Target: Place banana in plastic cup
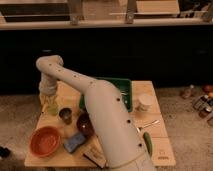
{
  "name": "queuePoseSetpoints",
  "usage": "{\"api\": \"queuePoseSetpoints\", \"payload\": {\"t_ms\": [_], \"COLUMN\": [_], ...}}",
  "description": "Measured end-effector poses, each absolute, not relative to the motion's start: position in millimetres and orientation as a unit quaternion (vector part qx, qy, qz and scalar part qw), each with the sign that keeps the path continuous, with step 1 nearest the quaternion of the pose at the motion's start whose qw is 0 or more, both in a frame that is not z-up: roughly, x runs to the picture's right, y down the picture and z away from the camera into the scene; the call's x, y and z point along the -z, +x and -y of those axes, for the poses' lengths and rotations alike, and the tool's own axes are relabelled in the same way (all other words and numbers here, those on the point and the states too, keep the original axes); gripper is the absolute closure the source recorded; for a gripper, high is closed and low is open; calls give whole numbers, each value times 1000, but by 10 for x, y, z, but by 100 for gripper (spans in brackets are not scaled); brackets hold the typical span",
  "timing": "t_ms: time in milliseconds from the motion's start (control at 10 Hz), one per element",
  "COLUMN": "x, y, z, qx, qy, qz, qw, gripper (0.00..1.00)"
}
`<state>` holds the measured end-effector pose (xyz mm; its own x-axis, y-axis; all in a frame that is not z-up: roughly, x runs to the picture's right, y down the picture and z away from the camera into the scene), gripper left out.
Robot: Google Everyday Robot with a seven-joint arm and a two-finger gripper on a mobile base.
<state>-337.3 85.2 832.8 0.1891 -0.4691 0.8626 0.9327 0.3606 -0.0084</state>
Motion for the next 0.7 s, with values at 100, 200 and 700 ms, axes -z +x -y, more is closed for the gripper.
{"api": "queuePoseSetpoints", "payload": {"t_ms": [100, 200, 700], "x": [-8331, -8336, -8351], "y": [-3378, -3383, -3371], "z": [-839, -835, -840], "qx": [488, 488, 488], "qy": [-285, -286, -291], "qz": [407, 407, 404], "qw": [717, 717, 717], "gripper": [22, 20, 20]}}
